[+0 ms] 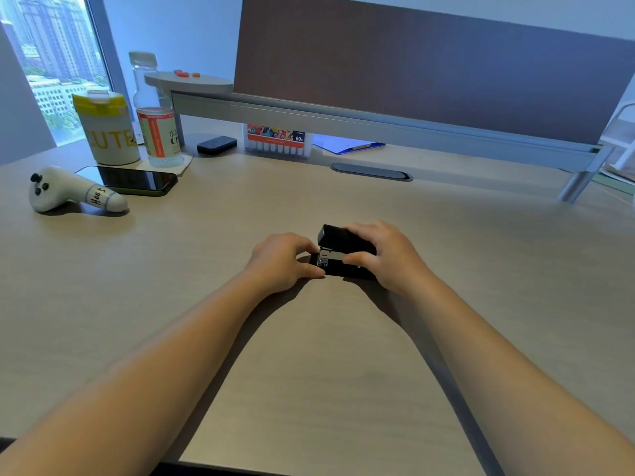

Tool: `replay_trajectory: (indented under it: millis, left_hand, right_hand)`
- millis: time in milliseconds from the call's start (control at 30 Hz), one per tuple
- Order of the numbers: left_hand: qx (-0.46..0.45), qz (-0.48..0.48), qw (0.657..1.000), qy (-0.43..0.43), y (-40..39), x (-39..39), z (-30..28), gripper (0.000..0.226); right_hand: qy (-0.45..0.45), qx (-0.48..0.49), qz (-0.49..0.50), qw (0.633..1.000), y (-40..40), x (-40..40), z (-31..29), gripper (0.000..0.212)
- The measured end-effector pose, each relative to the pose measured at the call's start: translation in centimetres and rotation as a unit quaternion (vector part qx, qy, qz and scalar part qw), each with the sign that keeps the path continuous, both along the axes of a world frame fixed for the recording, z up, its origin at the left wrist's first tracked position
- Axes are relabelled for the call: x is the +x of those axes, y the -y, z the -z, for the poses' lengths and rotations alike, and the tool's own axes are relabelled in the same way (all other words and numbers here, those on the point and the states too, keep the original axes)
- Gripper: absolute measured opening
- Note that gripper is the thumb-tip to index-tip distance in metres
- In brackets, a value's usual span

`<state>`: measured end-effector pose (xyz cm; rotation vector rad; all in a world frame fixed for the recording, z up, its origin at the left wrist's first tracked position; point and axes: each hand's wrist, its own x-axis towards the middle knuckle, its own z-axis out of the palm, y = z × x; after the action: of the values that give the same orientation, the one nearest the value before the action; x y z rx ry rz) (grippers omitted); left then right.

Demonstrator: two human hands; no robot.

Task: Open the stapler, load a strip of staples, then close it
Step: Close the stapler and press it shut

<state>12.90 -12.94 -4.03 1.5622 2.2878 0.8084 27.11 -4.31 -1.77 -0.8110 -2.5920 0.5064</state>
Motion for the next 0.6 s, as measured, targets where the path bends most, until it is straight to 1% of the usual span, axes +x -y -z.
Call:
replay_trajectory:
  millis: [100,133,200,267,300,367,400,467,600]
  left_hand:
    - [-0.008,0.008,1.0,-0.001,-0.1,0.1,0.1,0.039]
    - [-0.008,0.009,1.0,0.02,0.0,0.1,0.0,0.041]
    - [0.009,0.001,0.995,0.104,0.1,0.1,-0.1,0.046]
    - [0.033,-0.016,0.983,0.178,0.1,0.3,-0.4,0.05]
    - [0.043,-0.029,0.978,0.2,0.0,0.5,-0.6,0.058]
    - [0.05,-0.05,0.974,0.214,-0.1,0.7,-0.7,0.073]
    - [0.05,-0.058,0.974,0.211,-0.2,0.8,-0.7,0.073]
    - [0.047,-0.067,0.976,0.202,-0.3,0.9,-0.5,0.068]
    - [0.05,-0.053,0.976,0.206,-0.2,0.7,-0.2,0.047]
  right_hand:
    - [-0.004,-0.014,0.019,1.0,0.0,0.5,-0.1,0.052]
    - [-0.011,-0.028,0.033,0.999,0.0,0.9,-0.1,0.055]
    - [-0.032,-0.076,0.059,0.995,-0.2,1.9,0.2,0.059]
    - [-0.041,-0.119,0.075,0.989,-0.3,3.0,0.8,0.058]
    - [-0.041,-0.126,0.076,0.988,-0.4,3.5,1.1,0.055]
    - [-0.038,-0.116,0.074,0.99,-0.4,3.9,1.5,0.049]
    - [-0.036,-0.108,0.072,0.991,-0.4,3.9,1.7,0.046]
    - [-0.034,-0.096,0.069,0.992,-0.5,3.8,1.8,0.044]
    - [-0.041,-0.085,0.066,0.993,-0.7,3.8,2.0,0.043]
